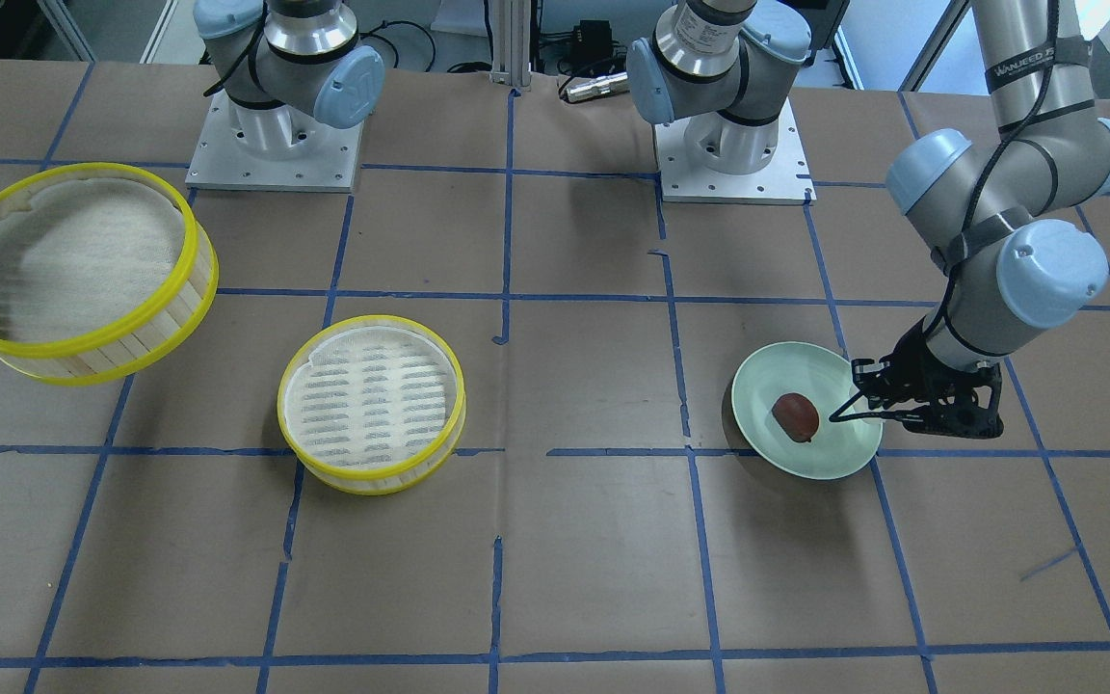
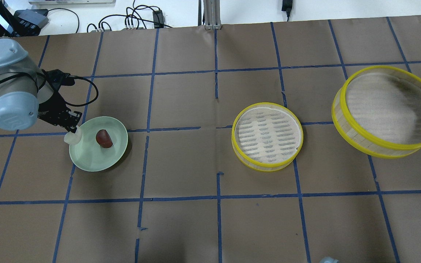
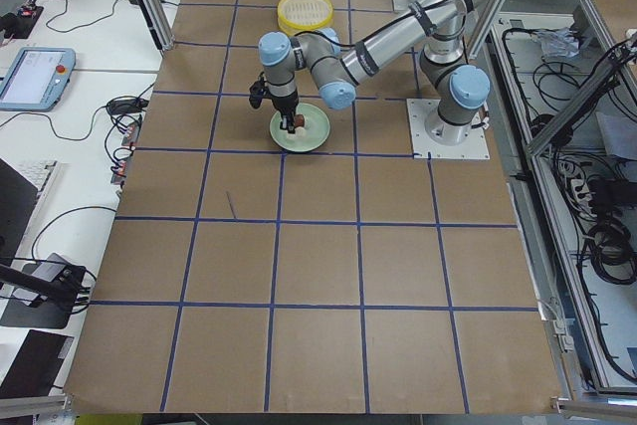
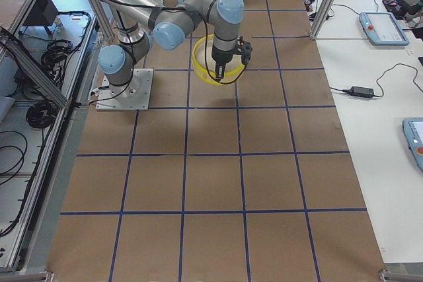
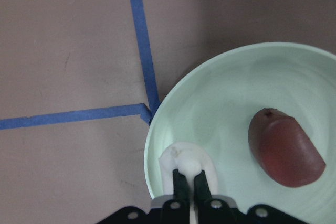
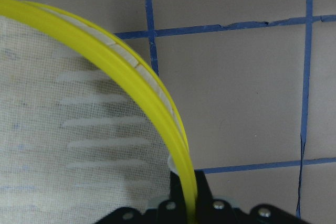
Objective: Place buns in different layers of steamer
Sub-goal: 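Carry the white bun with the left gripper over the lower steamer tier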
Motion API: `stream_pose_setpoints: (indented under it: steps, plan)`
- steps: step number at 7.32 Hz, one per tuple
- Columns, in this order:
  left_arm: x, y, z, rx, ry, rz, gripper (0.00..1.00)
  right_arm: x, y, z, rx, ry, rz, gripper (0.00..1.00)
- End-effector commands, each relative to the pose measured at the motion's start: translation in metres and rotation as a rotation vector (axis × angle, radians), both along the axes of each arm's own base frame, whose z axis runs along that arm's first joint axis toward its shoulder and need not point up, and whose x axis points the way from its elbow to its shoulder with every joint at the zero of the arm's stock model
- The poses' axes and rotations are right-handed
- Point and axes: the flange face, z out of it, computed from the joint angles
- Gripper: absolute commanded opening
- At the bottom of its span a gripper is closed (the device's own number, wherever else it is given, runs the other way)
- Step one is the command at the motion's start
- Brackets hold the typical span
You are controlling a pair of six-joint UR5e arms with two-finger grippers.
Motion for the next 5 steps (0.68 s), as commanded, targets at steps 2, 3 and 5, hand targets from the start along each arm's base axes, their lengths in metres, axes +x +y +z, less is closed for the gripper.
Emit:
stream_pose_setpoints:
  steps: [2, 3, 5]
  plan:
    - [-0.118, -0.041, 0.065, -0.083, 0.069, 0.134, 0.08, 0.0, 0.0, -0.001, 0.001, -0.001, 0.002, 0.12]
    - [-0.157, -0.043, 0.07, -0.096, 0.123, 0.201, 0.08, 0.0, 0.0, -0.001, 0.001, -0.001, 0.002, 0.12]
    - [-0.276, -0.029, 0.073, -0.136, 0.256, 0.283, 0.08, -0.001, 0.0, -0.001, 0.007, 0.005, 0.004, 0.12]
